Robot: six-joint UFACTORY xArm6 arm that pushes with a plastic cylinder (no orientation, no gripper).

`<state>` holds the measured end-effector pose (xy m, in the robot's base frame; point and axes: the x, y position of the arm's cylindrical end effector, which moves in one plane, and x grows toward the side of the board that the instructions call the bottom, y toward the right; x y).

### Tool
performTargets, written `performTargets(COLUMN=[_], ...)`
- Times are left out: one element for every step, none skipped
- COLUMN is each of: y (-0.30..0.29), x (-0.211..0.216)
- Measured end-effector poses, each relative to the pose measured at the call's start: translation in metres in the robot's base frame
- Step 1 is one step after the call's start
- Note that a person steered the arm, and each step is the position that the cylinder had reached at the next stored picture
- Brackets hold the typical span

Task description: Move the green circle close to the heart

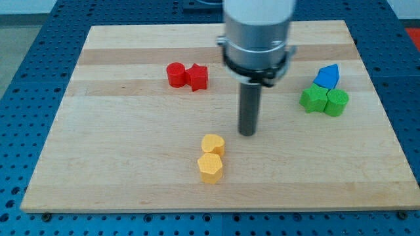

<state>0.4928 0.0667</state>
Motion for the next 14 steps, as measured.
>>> performTargets(y=[0.059, 0.117, 0.169, 0.2, 0.212, 0.215, 0.206, 0.203, 0.195, 0.179, 0.163, 0.149, 0.138, 0.128], x=[0.0, 0.0, -0.001, -0.015, -0.041, -0.062, -0.068, -0.068, -0.068, -0.062, -0.05, -0.049, -0.049, -0.05])
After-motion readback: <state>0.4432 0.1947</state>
